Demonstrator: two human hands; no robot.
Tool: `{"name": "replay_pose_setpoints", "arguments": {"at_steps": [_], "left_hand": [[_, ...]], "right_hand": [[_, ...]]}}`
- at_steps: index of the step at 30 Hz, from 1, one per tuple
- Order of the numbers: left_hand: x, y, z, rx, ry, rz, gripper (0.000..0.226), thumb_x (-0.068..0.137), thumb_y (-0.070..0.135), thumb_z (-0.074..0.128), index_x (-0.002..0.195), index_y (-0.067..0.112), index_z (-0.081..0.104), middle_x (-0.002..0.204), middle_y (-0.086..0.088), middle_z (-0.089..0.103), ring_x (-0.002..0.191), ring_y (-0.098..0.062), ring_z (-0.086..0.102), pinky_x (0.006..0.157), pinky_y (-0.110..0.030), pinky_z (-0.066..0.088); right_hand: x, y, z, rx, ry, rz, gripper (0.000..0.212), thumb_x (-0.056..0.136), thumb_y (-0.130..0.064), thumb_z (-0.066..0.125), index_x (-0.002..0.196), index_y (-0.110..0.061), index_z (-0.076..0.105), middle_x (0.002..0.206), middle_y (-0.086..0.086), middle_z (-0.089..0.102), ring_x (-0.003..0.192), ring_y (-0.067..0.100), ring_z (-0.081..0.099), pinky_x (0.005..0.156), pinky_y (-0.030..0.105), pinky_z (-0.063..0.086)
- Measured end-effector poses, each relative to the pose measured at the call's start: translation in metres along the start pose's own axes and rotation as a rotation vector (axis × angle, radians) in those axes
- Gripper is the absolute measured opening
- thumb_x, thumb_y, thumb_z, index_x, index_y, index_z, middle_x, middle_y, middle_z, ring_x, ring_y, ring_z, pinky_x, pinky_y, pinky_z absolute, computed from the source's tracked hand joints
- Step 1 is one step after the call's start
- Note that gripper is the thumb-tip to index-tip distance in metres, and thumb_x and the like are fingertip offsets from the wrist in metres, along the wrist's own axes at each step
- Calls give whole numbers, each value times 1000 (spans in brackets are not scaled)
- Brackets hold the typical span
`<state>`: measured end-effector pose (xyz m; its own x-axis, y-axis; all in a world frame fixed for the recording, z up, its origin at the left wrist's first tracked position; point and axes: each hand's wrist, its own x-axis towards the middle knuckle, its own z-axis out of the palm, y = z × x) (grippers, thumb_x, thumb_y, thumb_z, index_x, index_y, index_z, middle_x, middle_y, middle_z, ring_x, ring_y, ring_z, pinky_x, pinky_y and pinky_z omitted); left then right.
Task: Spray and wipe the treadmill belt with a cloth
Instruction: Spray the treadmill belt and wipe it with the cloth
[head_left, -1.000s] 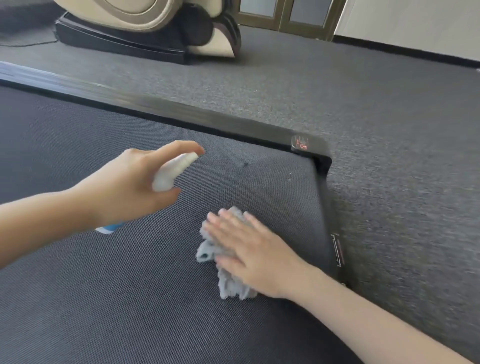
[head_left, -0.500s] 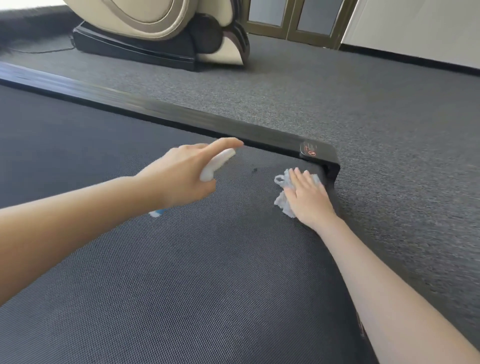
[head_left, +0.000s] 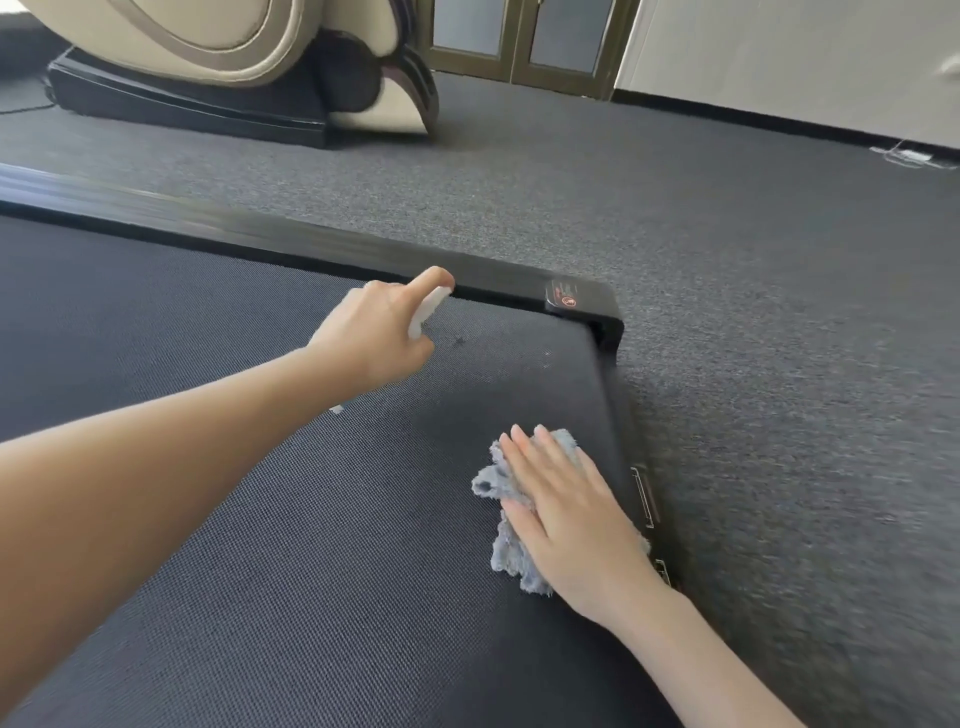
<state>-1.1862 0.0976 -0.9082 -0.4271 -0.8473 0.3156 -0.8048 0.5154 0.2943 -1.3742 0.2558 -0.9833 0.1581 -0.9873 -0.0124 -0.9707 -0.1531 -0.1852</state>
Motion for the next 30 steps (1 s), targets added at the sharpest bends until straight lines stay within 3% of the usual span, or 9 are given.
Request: {"name": "replay_pose_setpoints", "arguments": {"at_steps": [3, 7, 12, 19, 24, 27, 30], "left_hand": [[-1, -2, 2, -34, 49, -48, 50, 78, 14, 55, 123, 31, 41, 65, 3, 46, 71, -33, 52, 63, -36, 44], [1, 3, -1, -65, -77, 45, 56, 77, 16, 54, 128, 34, 37, 83, 2, 53, 77, -30, 53, 67, -35, 43], [19, 26, 7, -144, -179, 137, 56, 79, 18, 58, 128, 32, 36, 86, -1, 52, 80, -28, 53, 66, -35, 41], [37, 45, 21, -134, -73, 9, 52, 80, 18, 58, 126, 32, 41, 68, 2, 42, 76, -30, 50, 59, -33, 38], [26, 28, 2, -205, -173, 33, 51, 81, 19, 58, 125, 34, 39, 74, -6, 53, 58, -18, 50, 56, -32, 44], [3, 8, -18, -216, -129, 32, 54, 78, 16, 60, 125, 35, 40, 70, -8, 57, 57, -18, 53, 56, -34, 46], [-25, -12, -34, -189, -81, 14, 57, 75, 11, 61, 123, 35, 42, 62, -5, 56, 56, -15, 54, 56, -33, 43]], "right_hand": [[-1, -3, -1, -7, 6, 12, 69, 84, -54, -7, 149, -32, -4, 157, -20, -8, 141, -2, -19, 118, 30, -7], [-1, -3, 0, -6, 15, 24, 68, 84, -55, -8, 148, -33, -7, 156, -20, -8, 140, -3, -20, 119, 32, -6], [-1, -4, 1, -13, 14, 30, 62, 86, -58, -9, 143, -35, -14, 155, -21, -12, 139, -4, -21, 118, 33, -7], [-2, -3, 3, -1, 33, 25, 62, 87, -53, -4, 146, -34, -9, 156, -20, -8, 140, -3, -20, 119, 34, -5], [-2, 0, 4, 15, 44, 16, 61, 88, -53, -3, 146, -36, -9, 155, -22, -9, 140, -4, -20, 118, 33, -5], [3, 3, 0, -5, 8, 4, 64, 86, -55, -5, 147, -37, -9, 153, -24, -15, 139, -5, -22, 118, 32, -8], [35, 21, -8, -2, -10, 42, 58, 95, -51, 4, 150, -33, -4, 155, -21, -10, 142, 0, -17, 118, 33, -8]]}}
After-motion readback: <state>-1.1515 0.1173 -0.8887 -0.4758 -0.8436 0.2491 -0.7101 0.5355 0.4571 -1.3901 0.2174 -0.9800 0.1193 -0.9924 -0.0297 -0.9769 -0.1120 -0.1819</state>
